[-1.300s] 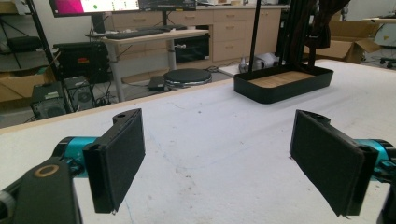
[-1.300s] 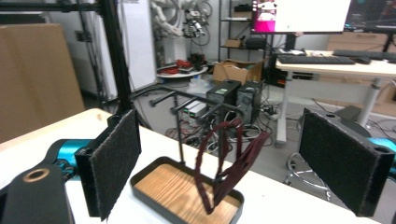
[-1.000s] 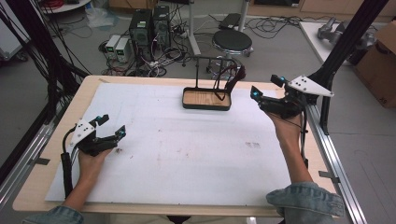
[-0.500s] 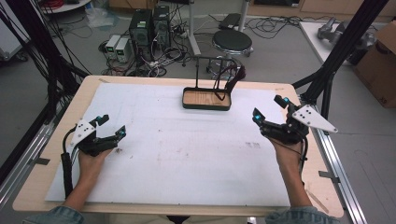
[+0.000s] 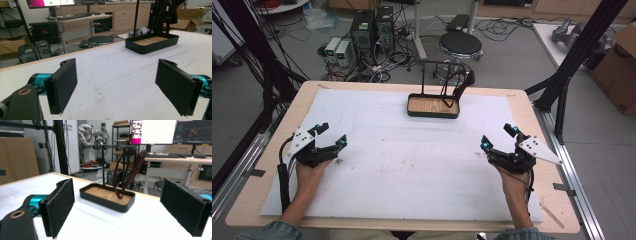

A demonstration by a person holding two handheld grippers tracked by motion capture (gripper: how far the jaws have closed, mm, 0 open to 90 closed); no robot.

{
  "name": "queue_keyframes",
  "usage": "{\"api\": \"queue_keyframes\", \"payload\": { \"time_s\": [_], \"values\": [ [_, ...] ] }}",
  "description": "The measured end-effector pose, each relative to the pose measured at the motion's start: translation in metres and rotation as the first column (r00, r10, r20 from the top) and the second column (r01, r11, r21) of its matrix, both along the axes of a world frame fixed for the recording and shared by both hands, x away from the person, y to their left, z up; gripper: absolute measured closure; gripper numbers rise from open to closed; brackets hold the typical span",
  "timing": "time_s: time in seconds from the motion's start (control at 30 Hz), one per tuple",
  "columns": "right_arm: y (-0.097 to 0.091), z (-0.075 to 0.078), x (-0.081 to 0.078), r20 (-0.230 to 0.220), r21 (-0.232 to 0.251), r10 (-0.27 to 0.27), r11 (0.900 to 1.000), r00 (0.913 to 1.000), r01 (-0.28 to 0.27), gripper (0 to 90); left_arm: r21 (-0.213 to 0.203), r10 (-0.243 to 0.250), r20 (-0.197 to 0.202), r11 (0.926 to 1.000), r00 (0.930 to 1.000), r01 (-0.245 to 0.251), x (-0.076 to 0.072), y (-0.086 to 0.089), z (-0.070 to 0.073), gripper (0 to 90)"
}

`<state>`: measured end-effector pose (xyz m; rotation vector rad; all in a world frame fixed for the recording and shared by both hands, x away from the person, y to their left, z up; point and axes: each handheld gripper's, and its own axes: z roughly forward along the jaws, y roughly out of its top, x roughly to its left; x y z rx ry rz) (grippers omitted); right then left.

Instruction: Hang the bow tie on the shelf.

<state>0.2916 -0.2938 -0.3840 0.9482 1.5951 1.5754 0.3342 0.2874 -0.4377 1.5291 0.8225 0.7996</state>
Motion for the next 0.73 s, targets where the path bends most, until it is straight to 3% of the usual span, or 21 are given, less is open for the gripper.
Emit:
{"api": "queue_keyframes", "payload": {
  "time_s": [0.2,0.33,0.4,0.53,0.57,0.63,0.73],
  "values": [
    [0.004,-0.022,-0.002,-0.047,-0.010,-0.015,0.9998,0.9988,0.015,11.4,0.000,0.000,0.000,1.0000,1.0000,0.000,0.000,0.000,0.000,18.0],
    [0.009,-0.030,0.003,-0.170,-0.039,0.018,0.9989,0.9852,-0.025,11.4,-0.001,0.000,0.001,1.0000,1.0000,0.000,0.000,0.000,0.000,18.0],
    [0.012,-0.033,0.004,-0.207,-0.056,0.024,0.9978,0.9780,-0.036,11.5,-0.001,-0.001,0.000,1.0000,1.0000,0.001,0.000,0.000,0.000,18.0],
    [0.017,-0.035,0.005,-0.221,-0.098,0.019,0.9943,0.9752,-0.041,11.5,0.000,-0.002,0.002,1.0000,1.0000,0.002,0.000,0.000,0.000,18.0],
    [0.017,-0.035,0.004,-0.216,-0.100,0.017,0.9943,0.9763,-0.039,11.5,0.001,-0.003,0.002,1.0000,1.0000,0.003,0.000,0.000,0.000,18.0],
    [0.015,-0.039,0.000,-0.162,-0.075,-0.002,0.9971,0.9867,-0.010,11.9,0.002,-0.003,0.003,1.0000,1.0000,0.003,0.000,0.000,0.000,18.0],
    [0.010,-0.041,-0.002,-0.158,-0.073,-0.021,0.9973,0.9873,0.009,12.0,0.003,-0.001,0.003,1.0000,1.0000,0.001,0.000,0.000,0.000,18.0]
  ]
}}
